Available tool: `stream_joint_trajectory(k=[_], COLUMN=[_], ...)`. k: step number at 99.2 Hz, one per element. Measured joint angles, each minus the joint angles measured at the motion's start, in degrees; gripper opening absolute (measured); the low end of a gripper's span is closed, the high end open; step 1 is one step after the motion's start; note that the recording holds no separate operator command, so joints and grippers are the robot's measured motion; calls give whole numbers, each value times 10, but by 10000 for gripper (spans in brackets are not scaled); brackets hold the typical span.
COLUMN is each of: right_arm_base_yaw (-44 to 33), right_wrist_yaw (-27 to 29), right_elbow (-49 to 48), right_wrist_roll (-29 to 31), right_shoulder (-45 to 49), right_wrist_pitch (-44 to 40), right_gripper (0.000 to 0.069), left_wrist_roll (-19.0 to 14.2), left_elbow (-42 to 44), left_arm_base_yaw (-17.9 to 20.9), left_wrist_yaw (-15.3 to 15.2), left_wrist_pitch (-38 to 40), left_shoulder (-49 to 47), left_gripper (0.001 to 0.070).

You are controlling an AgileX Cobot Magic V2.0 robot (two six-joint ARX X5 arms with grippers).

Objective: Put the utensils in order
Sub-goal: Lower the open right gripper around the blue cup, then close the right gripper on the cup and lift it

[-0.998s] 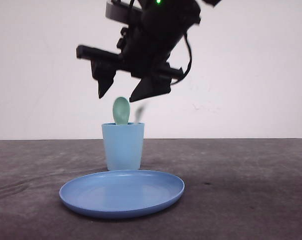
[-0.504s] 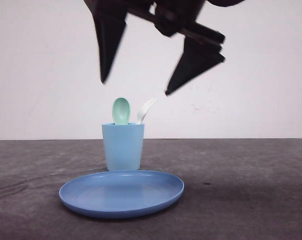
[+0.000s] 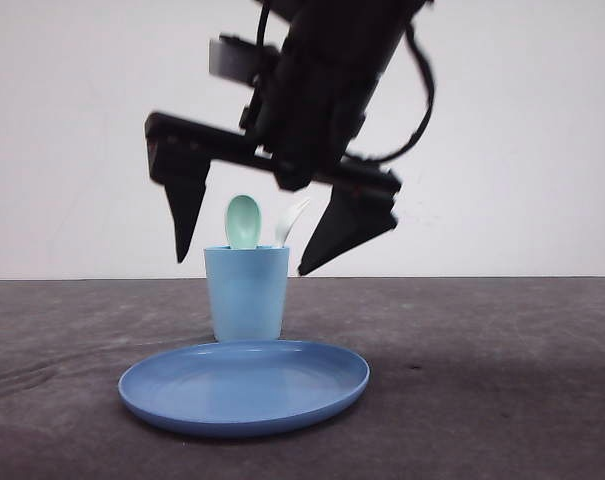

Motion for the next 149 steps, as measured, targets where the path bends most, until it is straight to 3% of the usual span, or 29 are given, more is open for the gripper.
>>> stream_joint_trajectory(k=[38,56,92,102,111,119,149], right_arm_base_yaw=[-50,-56,-65,-68,-68,-68,-68], right_wrist_yaw=[-19,-42,-33,-32,-32,-30,-33], right_elbow=[1,39,112,112,113,113,114], right_wrist_roll=[1,0,-17,-17,-19,-19,-27], right_shoulder=[60,98,146,150,150,150,109], right_wrist_pitch=[76,73,45,35,37,37,4], right_gripper=[681,681,677,596,468,416,398], left_wrist_roll=[0,0,0,0,0,0,0], left_elbow=[0,0,0,0,0,0,0], left_arm_base_yaw=[0,0,0,0,0,0,0], left_wrist_yaw=[0,0,0,0,0,0,0], left_wrist_pitch=[-3,-3,-3,-3,-3,-3,-11], left_shoulder=[0,0,0,0,0,0,0], left_gripper=[280,280,280,280,280,280,280])
